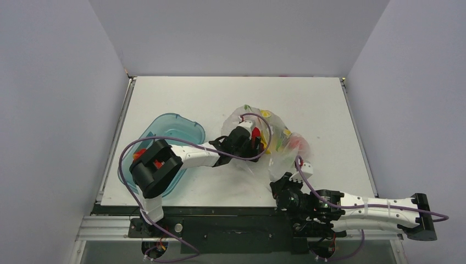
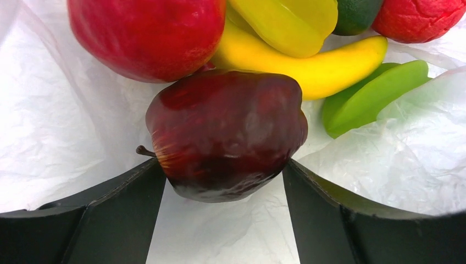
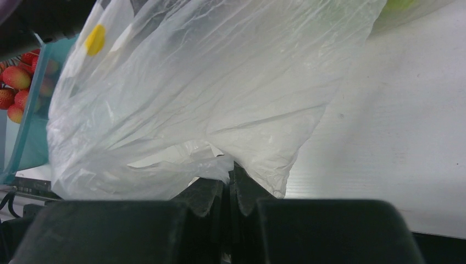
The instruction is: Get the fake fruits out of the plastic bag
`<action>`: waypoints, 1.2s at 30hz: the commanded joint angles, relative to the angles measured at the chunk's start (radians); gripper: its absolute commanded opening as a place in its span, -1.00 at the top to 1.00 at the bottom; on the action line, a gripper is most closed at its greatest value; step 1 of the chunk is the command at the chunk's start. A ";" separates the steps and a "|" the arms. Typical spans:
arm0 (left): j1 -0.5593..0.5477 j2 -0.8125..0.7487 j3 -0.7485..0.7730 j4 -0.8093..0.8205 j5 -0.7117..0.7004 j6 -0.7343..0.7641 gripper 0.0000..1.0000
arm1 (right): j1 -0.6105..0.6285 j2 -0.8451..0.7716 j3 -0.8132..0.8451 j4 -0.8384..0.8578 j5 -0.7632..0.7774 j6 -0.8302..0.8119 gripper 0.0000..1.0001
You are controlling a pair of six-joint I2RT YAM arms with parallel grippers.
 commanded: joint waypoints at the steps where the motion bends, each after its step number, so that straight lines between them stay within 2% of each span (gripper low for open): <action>1: 0.011 0.028 0.056 0.061 0.031 -0.023 -0.50 | -0.004 0.012 0.047 0.053 0.050 -0.052 1.00; 9: 0.040 0.068 0.094 0.105 0.114 -0.037 -0.42 | -0.006 -0.025 0.004 0.064 0.060 -0.042 1.00; 11: 0.047 0.076 0.107 0.111 0.140 -0.038 -0.28 | -0.006 -0.036 -0.002 0.066 0.062 -0.041 1.00; 12: 0.049 0.080 0.116 0.113 0.147 -0.038 -0.12 | -0.006 -0.038 -0.003 0.065 0.064 -0.043 1.00; 17: 0.056 0.066 0.135 0.119 0.191 -0.032 0.32 | -0.007 -0.043 -0.007 0.065 0.071 -0.051 1.00; 19: 0.056 0.045 0.126 0.116 0.191 -0.033 0.42 | -0.006 -0.041 -0.006 0.065 0.074 -0.056 1.00; 29: 0.062 -0.136 0.056 0.034 0.220 -0.020 0.50 | -0.007 -0.039 0.012 0.058 0.120 -0.086 1.00; 36: 0.084 -0.290 -0.007 -0.065 0.372 -0.044 0.52 | -0.036 -0.018 0.069 0.028 0.201 -0.144 1.00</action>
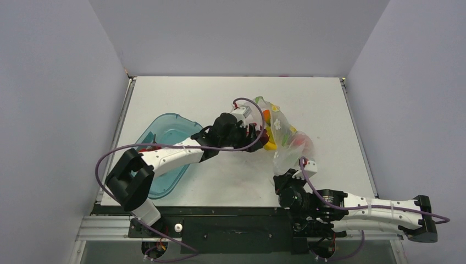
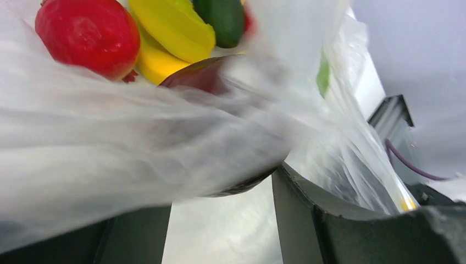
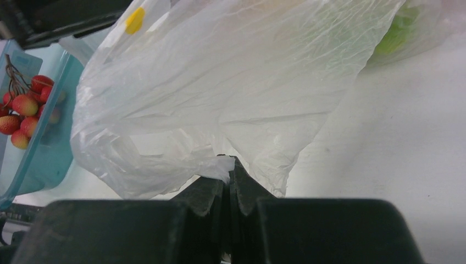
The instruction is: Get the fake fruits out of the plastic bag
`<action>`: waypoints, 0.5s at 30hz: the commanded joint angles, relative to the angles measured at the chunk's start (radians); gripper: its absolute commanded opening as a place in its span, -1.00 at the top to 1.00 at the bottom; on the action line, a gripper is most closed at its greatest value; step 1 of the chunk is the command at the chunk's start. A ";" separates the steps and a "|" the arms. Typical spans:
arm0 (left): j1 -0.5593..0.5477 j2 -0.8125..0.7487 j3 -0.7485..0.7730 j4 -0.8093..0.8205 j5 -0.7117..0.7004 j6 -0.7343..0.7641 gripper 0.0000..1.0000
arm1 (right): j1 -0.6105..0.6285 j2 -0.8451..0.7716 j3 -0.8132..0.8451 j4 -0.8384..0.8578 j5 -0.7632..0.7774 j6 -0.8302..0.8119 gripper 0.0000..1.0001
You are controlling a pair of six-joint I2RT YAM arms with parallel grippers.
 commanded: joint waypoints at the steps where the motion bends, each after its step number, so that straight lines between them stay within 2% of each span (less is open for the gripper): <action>1: 0.023 -0.136 -0.032 -0.053 0.128 -0.010 0.52 | -0.028 0.023 0.068 -0.004 0.097 -0.050 1.00; 10: 0.058 -0.365 -0.076 -0.173 0.385 -0.062 0.57 | -0.104 0.066 0.105 -0.003 0.139 -0.086 1.00; 13: 0.085 -0.425 -0.076 -0.297 0.447 -0.037 0.58 | -0.105 0.053 0.101 -0.003 0.146 -0.085 1.00; 15: 0.114 -0.476 -0.071 -0.427 0.407 -0.003 0.61 | -0.106 0.036 0.097 -0.004 0.146 -0.088 1.00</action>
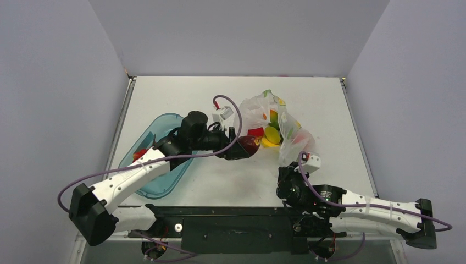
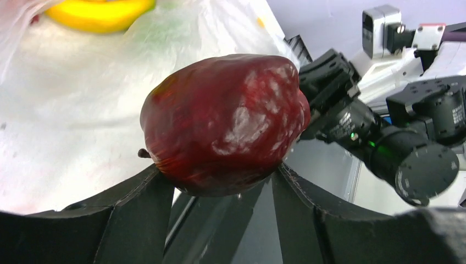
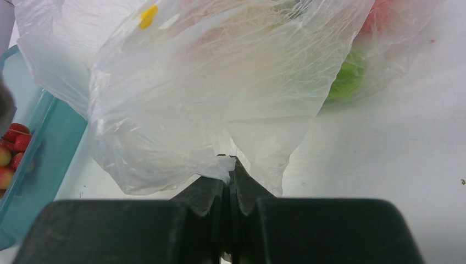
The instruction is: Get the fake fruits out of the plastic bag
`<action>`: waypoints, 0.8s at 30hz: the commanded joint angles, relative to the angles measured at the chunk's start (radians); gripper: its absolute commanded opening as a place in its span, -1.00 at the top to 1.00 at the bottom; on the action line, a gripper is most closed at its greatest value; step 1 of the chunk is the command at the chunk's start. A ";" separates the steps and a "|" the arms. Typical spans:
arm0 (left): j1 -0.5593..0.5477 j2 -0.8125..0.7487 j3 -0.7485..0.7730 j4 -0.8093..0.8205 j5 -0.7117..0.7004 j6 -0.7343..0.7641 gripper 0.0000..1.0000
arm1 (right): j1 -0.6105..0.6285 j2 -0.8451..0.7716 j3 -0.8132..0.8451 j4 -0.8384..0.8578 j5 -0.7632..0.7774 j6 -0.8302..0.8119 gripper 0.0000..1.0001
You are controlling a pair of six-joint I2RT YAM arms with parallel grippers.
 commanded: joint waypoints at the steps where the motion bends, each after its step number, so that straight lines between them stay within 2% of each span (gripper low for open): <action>1: 0.074 -0.139 0.009 -0.259 0.033 0.058 0.63 | -0.004 -0.036 0.024 0.002 0.055 -0.016 1.00; 5: 0.169 -0.246 0.022 -0.528 -0.243 0.129 0.69 | -0.006 -0.077 0.011 -0.003 0.055 -0.020 1.00; 7: 0.223 -0.283 0.024 -0.649 -0.438 0.142 0.70 | -0.007 -0.095 0.005 -0.003 0.054 -0.022 1.00; 13: 0.380 -0.346 -0.001 -0.732 -0.738 0.159 0.84 | -0.009 -0.132 -0.002 -0.011 0.058 -0.040 1.00; 16: 0.475 -0.327 -0.027 -0.747 -0.800 0.114 0.93 | -0.011 -0.137 0.004 -0.015 0.058 -0.046 1.00; 17: 0.494 -0.311 -0.044 -0.757 -0.797 0.075 1.00 | -0.011 -0.135 0.007 -0.015 0.058 -0.049 1.00; 20: 0.554 -0.294 -0.085 -0.793 -0.766 -0.111 1.00 | -0.010 -0.128 0.015 -0.016 0.061 -0.052 1.00; 22: 0.561 -0.322 -0.156 -0.711 -0.698 -0.194 1.00 | -0.010 -0.122 0.019 -0.017 0.065 -0.048 1.00; 24: 0.562 -0.367 -0.236 -0.659 -0.695 -0.265 1.00 | -0.011 -0.113 0.024 -0.017 0.067 -0.046 1.00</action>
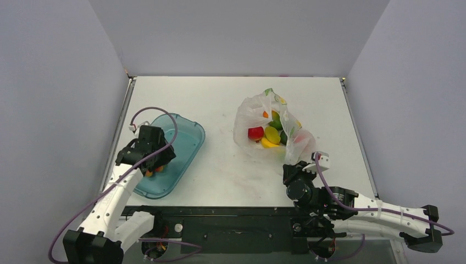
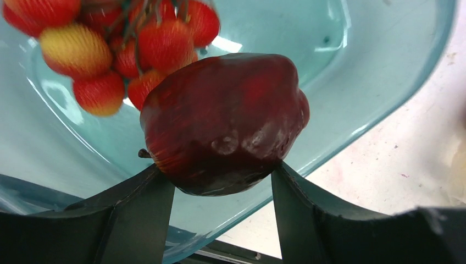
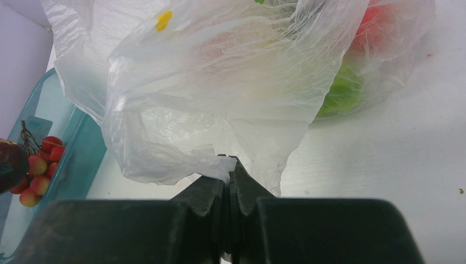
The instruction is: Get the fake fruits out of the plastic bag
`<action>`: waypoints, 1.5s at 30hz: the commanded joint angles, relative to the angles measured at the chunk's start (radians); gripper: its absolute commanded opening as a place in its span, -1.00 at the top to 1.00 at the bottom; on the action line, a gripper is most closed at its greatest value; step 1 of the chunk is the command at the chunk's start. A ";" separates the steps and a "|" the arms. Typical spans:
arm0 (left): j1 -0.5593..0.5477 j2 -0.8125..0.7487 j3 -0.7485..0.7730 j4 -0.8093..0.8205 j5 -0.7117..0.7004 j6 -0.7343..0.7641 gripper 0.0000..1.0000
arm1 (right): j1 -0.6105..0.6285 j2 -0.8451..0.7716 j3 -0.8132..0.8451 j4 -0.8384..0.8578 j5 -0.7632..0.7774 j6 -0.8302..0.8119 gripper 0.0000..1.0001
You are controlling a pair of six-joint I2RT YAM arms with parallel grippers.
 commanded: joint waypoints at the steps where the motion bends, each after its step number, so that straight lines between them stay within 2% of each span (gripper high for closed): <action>1: 0.009 -0.091 -0.145 0.078 0.013 -0.217 1.00 | -0.009 0.020 0.027 -0.002 0.043 -0.006 1.00; 4: 0.009 -0.141 -0.223 0.094 -0.067 -0.264 1.00 | -0.009 0.023 0.027 -0.003 0.039 -0.008 1.00; 11: 0.010 -0.217 -0.291 0.041 -0.126 -0.362 0.97 | -0.018 0.013 0.022 -0.002 0.038 -0.010 1.00; 15: 0.010 -0.276 -0.297 0.033 -0.132 -0.361 0.54 | -0.021 0.011 0.024 -0.003 0.040 -0.012 1.00; 16: 0.009 -0.285 -0.296 0.031 -0.129 -0.360 0.33 | -0.020 0.012 0.024 -0.003 0.040 -0.013 1.00; 21: 0.010 -0.343 -0.264 -0.017 -0.129 -0.358 -0.31 | -0.021 0.022 0.030 -0.003 0.039 -0.012 1.00; 25: 0.010 -0.349 -0.233 -0.061 -0.125 -0.375 -0.54 | -0.022 0.028 0.032 -0.002 0.037 -0.014 1.00; 29: 0.010 -0.357 -0.203 -0.078 -0.106 -0.399 -0.60 | -0.022 0.026 0.032 -0.001 0.037 -0.014 1.00; 32: 0.010 -0.384 -0.186 -0.019 -0.065 -0.349 -0.59 | -0.022 0.022 0.029 -0.001 0.035 -0.013 1.00; 34: 0.009 -0.398 -0.181 0.069 0.008 -0.283 -0.52 | -0.022 0.020 0.028 0.000 0.036 -0.013 1.00; 37: 0.010 -0.410 -0.185 0.233 0.187 -0.223 -0.50 | -0.021 0.019 0.029 0.000 0.036 -0.014 1.00; 40: 0.009 -0.412 -0.213 0.366 0.365 -0.266 -0.49 | -0.022 0.020 0.028 0.001 0.036 -0.013 1.00; 42: 0.008 -0.395 -0.252 0.531 0.475 -0.302 -0.45 | -0.021 0.021 0.028 0.002 0.036 -0.013 1.00; 45: -0.023 -0.337 -0.280 0.692 0.591 -0.348 -0.39 | -0.021 0.020 0.030 0.002 0.036 -0.014 1.00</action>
